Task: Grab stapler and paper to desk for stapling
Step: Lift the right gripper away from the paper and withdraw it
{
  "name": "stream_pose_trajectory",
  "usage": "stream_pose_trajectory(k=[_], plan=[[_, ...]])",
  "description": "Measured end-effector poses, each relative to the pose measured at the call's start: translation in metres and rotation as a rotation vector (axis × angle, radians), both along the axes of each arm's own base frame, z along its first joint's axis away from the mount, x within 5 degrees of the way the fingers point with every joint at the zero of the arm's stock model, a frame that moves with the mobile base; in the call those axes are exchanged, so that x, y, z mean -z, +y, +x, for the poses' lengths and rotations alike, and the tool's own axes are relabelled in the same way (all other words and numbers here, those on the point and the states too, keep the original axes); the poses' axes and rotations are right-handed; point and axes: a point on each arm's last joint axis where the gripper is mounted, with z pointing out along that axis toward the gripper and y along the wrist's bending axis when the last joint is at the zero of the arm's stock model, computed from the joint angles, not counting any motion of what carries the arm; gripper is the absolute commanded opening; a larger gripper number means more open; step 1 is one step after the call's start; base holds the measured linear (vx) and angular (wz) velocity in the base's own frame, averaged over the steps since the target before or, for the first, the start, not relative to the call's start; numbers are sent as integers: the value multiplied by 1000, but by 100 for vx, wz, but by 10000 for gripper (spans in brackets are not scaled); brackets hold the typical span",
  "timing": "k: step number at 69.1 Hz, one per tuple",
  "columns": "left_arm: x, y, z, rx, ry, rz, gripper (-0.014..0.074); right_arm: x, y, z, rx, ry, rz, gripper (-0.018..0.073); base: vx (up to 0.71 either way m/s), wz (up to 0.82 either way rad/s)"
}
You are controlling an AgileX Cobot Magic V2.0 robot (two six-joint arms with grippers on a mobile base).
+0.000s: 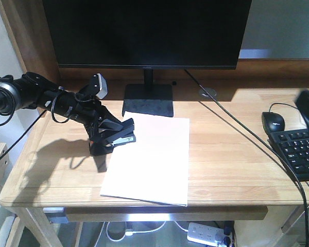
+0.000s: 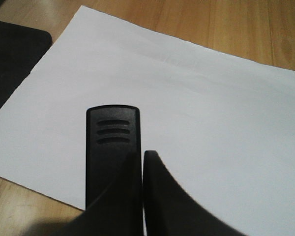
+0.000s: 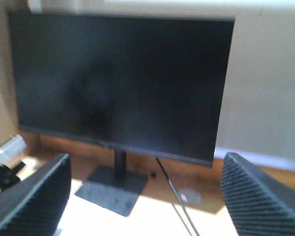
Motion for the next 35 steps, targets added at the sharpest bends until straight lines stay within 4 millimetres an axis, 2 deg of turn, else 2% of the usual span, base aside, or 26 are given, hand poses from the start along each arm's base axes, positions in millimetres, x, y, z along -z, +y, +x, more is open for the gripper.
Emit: stream_pose_trajectory(k=[16, 28, 35], plan=[[0, 0, 0, 0, 0, 0, -6, 38, -7, -43, -59, -69, 12, 583, 0, 0], [0, 0, 0, 0, 0, 0, -6, 69, -11, -60, -72, -100, 18, 583, 0, 0], [0, 0, 0, 0, 0, 0, -6, 75, -13, -66, -71, -127, 25, 583, 0, 0]])
